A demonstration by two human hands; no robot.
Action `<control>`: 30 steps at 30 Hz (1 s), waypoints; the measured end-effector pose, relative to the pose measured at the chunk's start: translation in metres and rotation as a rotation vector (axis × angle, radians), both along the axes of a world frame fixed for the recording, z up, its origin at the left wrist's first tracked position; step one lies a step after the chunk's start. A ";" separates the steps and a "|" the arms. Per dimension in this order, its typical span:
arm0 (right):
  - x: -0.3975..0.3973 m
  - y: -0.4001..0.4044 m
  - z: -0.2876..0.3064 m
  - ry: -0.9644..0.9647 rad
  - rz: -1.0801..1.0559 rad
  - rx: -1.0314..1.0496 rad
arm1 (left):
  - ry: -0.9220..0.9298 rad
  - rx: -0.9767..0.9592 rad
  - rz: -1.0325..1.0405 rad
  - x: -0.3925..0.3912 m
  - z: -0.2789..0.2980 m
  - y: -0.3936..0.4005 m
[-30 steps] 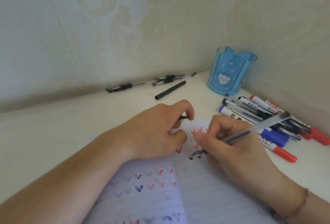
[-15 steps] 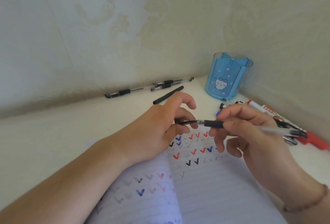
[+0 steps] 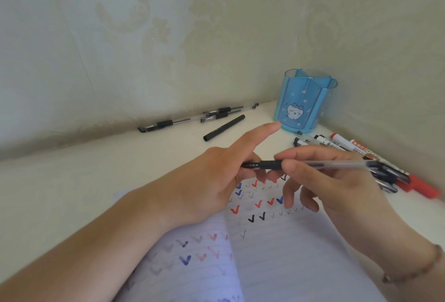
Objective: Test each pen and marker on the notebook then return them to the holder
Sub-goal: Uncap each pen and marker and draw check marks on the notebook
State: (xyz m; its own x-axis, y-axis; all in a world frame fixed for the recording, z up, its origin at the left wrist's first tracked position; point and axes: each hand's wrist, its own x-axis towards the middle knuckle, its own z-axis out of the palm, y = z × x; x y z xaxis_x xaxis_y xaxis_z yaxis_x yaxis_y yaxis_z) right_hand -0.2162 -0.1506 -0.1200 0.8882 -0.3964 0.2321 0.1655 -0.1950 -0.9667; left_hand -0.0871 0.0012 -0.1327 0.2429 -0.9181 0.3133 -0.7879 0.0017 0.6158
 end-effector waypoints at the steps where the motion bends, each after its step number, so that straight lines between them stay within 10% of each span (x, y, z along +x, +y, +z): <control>1: 0.000 0.002 -0.001 -0.008 -0.004 0.008 | 0.000 -0.017 -0.005 0.000 0.001 0.001; 21: 0.004 -0.004 -0.009 -0.111 -0.056 -0.209 | 0.070 -0.126 0.100 -0.009 0.004 -0.002; 30: 0.006 -0.037 -0.004 0.011 -0.047 -0.153 | -0.318 0.505 0.163 0.000 0.019 0.010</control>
